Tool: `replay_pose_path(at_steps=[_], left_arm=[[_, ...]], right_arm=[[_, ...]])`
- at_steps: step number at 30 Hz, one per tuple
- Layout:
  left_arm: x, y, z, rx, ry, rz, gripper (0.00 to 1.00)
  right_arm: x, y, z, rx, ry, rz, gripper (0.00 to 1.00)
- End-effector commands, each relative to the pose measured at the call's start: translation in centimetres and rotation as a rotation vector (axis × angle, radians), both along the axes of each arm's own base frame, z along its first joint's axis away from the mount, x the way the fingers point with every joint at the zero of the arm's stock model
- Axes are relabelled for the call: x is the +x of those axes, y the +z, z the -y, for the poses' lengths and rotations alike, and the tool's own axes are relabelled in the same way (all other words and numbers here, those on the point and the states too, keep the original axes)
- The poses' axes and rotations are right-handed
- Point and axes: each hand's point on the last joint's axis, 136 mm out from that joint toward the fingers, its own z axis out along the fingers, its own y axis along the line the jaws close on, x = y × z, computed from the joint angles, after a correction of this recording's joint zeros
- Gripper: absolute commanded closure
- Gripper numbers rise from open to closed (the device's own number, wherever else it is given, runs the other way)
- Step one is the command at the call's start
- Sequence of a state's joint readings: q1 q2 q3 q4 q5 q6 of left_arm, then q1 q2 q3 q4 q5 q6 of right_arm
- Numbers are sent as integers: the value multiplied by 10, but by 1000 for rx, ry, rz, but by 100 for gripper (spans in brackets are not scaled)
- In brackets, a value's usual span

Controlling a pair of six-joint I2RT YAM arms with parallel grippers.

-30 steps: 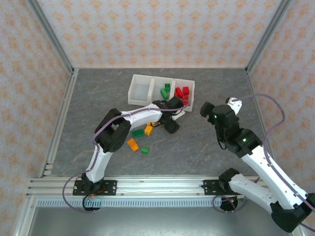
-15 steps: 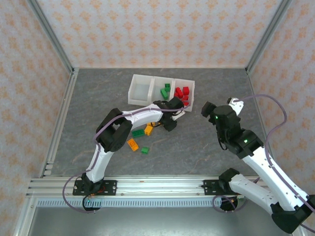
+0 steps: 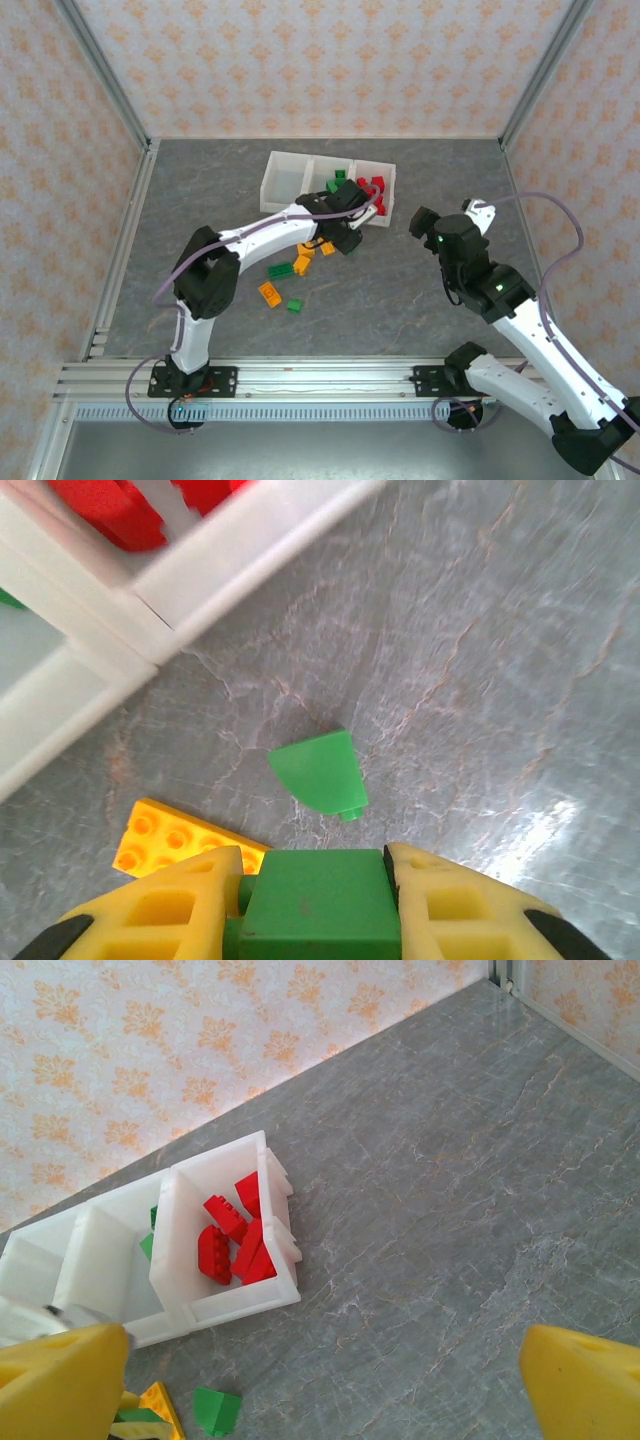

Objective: Sort the legos into containers by color
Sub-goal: Pick up the lego from the center of the table, then place the lego in the container.

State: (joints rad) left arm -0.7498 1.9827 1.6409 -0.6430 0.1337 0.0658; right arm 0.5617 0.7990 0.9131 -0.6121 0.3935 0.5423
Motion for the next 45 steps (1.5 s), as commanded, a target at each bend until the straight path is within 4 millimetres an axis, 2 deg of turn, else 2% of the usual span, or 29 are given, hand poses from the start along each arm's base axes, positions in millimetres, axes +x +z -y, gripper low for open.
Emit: replay_pose_path(at_steps=[1,5,9,14,18,25,29,33,41,44,45], left_arm=[[12,25,-15,-59,80,17,80],[51,48,-34,-121,218,75,81],[89,61,-47,-198,339,110,82],[133,69,-62,-193,505,209,79],[154,69,-63,-238,603,232,79],[176,44,-64,-231,678,224,79],[182,25,-64,-195,691,201,78],[186,15,-67,-180,716,208,76],[190,10,-72,-153,716,204,62],[189,16,-73,-152,716,211,52],[188,18,-74,-153,717,214,44]], right_arm=[[3,5,5,-11,-26,16,0],[3,8,4,-10,-23,24,0],[3,10,5,-17,-24,25,0],[1,12,10,-39,-37,22,0],[-2,8,14,-55,-51,15,0],[-10,2,23,-77,-71,5,0],[-13,0,28,-98,-81,2,0],[-12,-5,27,-105,-81,-4,0],[-11,-8,27,-120,-78,-9,1],[-11,-9,27,-118,-76,-10,0],[-10,-9,26,-115,-73,-9,0]])
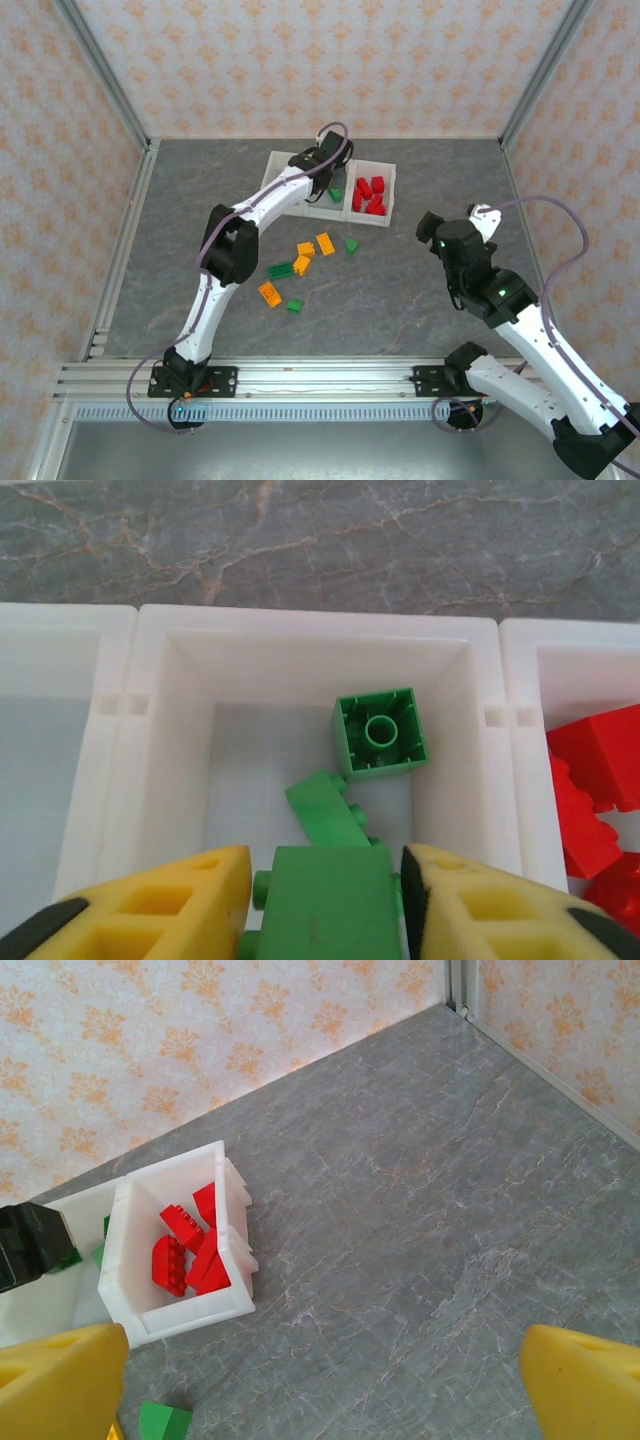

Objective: Sort the legos into containers by color
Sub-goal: Place the lego in the container.

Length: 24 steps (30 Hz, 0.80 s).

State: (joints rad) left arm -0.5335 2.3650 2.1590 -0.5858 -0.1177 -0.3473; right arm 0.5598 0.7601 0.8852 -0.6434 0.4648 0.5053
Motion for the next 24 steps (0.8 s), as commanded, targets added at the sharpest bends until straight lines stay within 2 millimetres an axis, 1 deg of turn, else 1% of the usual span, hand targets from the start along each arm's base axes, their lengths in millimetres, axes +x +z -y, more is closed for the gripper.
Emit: replay_pose_path(at_steps=[1,2,5,7,9,12,14,15,17,19,23,24], left_arm=[[1,13,-11,23,27,17,36],[0,16,-12,20,27,24,31],[-3,31,-13,6,19,46,25],[-8,45,-10,-14,-5,49,23],[-16,58,-7,-30,-29,55,20],[-40,72,0,-46,-76,61,18],[-59,77,6,-55,-117,55,14],[-69,80,10,-54,-136,53,10],[-91,75,17,-39,-181,25,2],[-115,61,26,-36,-231,-30,1],[-151,31,30,-34,-247,-132,1],[-159,20,31,-26,-245,-155,1]], right_arm=[[-2,-4,8,-35,-28,-7,0],[-1,-3,8,-34,-29,-5,0],[-1,-2,7,-30,-26,-4,0],[-2,-2,7,-28,-26,-5,0],[-2,-2,7,-26,-25,-8,0],[-2,-3,6,-16,-23,-6,0],[-2,-4,5,-11,-21,-6,0],[-2,-5,4,-6,-17,-6,0],[0,-7,2,1,-12,-5,0],[2,-9,-1,12,-6,-7,0],[8,-13,-8,23,9,-25,0],[10,-15,-11,25,13,-32,0]])
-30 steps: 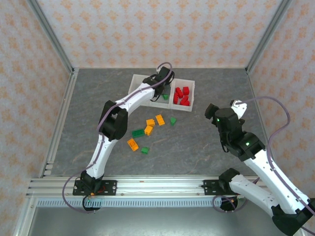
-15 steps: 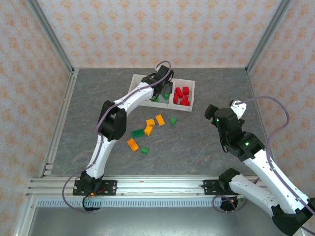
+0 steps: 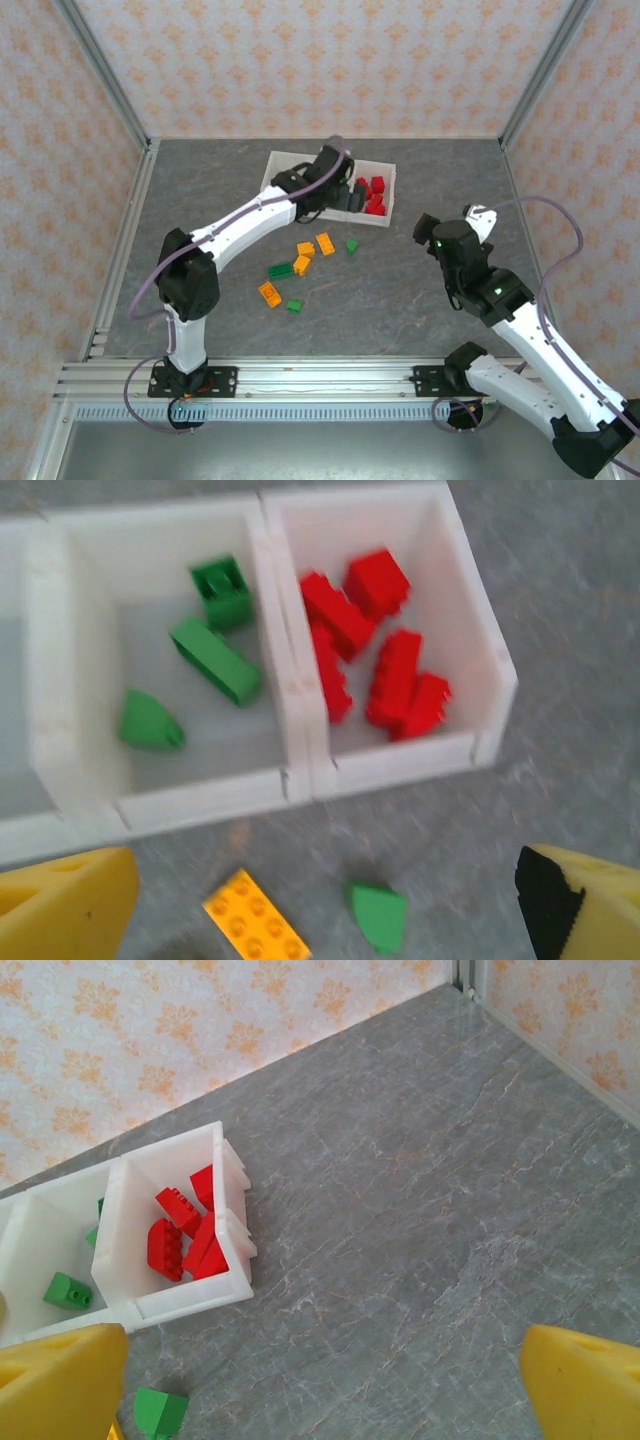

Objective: Sort the legos into containers by color
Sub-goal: Place the lego in the container, then pick up the lego from the center of the table.

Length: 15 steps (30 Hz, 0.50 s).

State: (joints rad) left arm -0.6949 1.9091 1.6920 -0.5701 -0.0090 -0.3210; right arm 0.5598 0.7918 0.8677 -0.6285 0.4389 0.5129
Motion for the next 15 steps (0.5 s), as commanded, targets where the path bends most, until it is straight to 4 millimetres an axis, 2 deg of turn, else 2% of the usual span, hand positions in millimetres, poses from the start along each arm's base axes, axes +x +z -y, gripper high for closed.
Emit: replay_pose_path(at_steps=[1,2,7,10,15], left_arm=[[-30,-49,-6,54,6,-129,1],[-36,-44,-6,42,6,-126,1],[-59,-73,0,75,-15,-187,1],[-65,-94,8,102,-36,-227,1],[-66,-106,27,104,-77,-245,1]], right_arm=[[7,-2,-6,26,1,-1,0],[8,-3,-8,28,4,-4,0],[12,0,-13,38,20,-2,0],[12,3,-14,42,25,1,0],[9,5,-10,39,18,3,0]])
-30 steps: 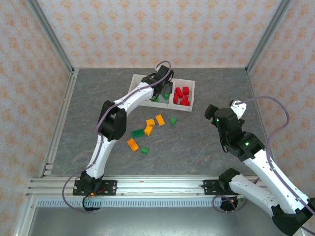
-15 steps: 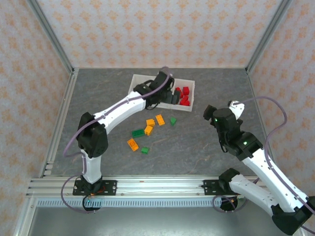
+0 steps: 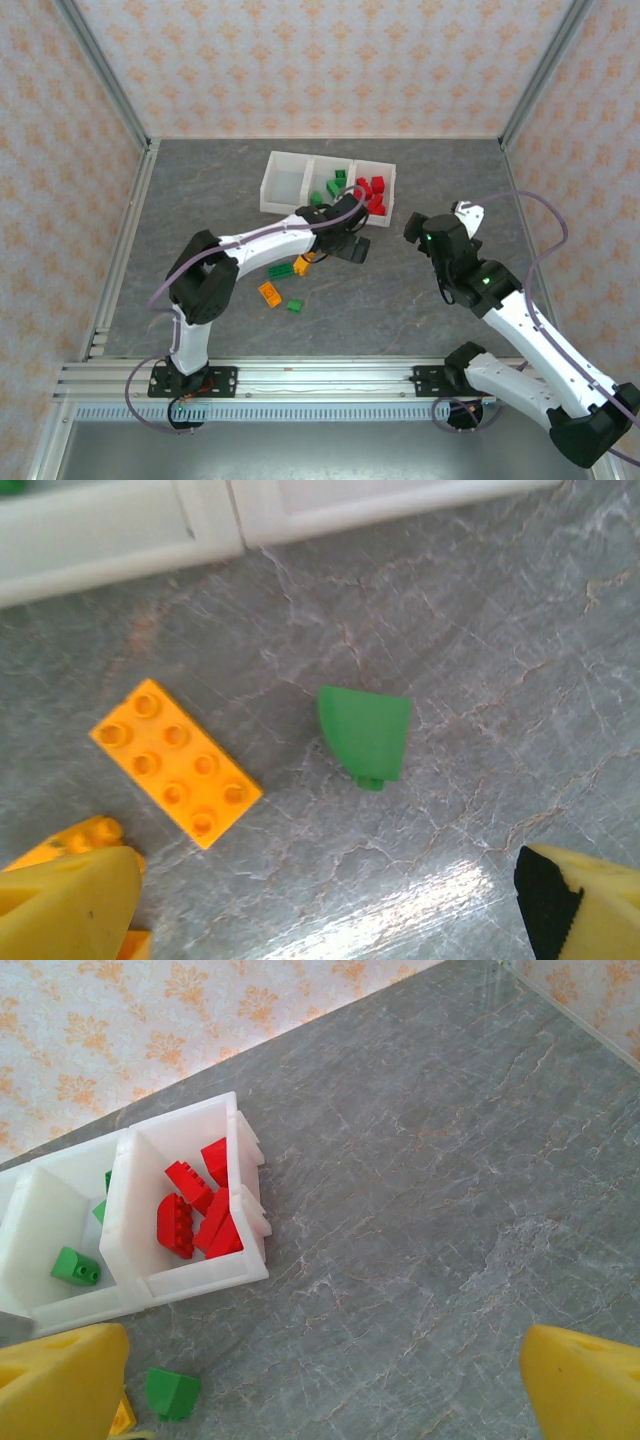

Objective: Sort the legos into containers by color
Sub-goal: Pick up the lego from the center of the table.

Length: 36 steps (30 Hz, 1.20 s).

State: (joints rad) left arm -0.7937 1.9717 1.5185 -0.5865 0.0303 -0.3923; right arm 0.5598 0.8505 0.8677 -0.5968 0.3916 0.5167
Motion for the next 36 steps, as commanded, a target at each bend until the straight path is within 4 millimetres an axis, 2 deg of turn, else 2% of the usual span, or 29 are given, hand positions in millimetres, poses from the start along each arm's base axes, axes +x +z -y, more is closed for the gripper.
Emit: replay_pose_path(at_steps=[1,11,15,18,20,28,32,36], left_arm=[[1,-9,15,-10,-19,-25,2],[20,-38,31,36,-13,-51,14],[26,-50,29,69,2,-55,21],[29,-56,29,88,8,-52,22],[33,-57,27,100,17,-47,23],[47,-58,14,100,63,-33,36],[51,-59,7,90,78,-35,48],[49,-56,6,71,75,-31,55]], right_arm=[[-2,16,5,26,-21,41,0],[-11,16,14,12,-42,34,0],[-17,19,20,8,-54,40,0],[-20,21,23,9,-62,49,0],[-22,22,25,11,-65,53,0],[-22,21,25,21,-67,54,0],[-21,20,24,24,-67,54,0],[-21,21,23,28,-67,59,0]])
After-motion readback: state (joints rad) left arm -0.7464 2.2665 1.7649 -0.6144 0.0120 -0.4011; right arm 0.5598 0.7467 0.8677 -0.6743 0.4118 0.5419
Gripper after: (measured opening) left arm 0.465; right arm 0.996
